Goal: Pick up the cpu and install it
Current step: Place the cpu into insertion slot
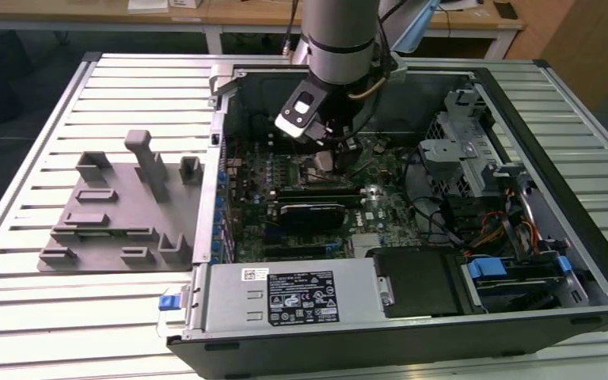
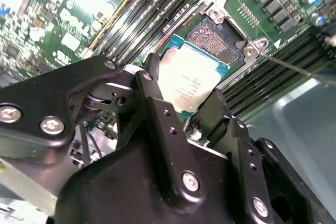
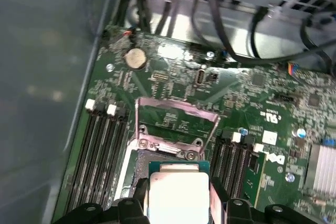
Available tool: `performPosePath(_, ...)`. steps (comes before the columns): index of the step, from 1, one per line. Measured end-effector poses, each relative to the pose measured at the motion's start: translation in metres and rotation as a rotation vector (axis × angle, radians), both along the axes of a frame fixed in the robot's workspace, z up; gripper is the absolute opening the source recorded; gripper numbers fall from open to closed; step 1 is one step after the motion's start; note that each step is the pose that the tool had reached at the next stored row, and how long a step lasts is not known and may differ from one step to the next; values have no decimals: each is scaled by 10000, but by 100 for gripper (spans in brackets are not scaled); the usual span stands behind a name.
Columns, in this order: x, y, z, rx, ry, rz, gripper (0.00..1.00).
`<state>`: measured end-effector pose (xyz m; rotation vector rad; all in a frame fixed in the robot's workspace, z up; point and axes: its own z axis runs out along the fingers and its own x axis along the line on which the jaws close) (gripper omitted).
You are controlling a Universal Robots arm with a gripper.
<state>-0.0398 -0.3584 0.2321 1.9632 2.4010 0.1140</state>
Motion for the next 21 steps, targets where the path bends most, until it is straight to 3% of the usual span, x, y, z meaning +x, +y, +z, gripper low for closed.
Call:
performPosePath(9, 0, 0, -34, 0, 0, -1607, 54)
performPosePath(13, 0, 16, -52, 0, 15, -1886, 54)
performPosePath(21, 8, 51, -91, -47, 340, -1911, 54)
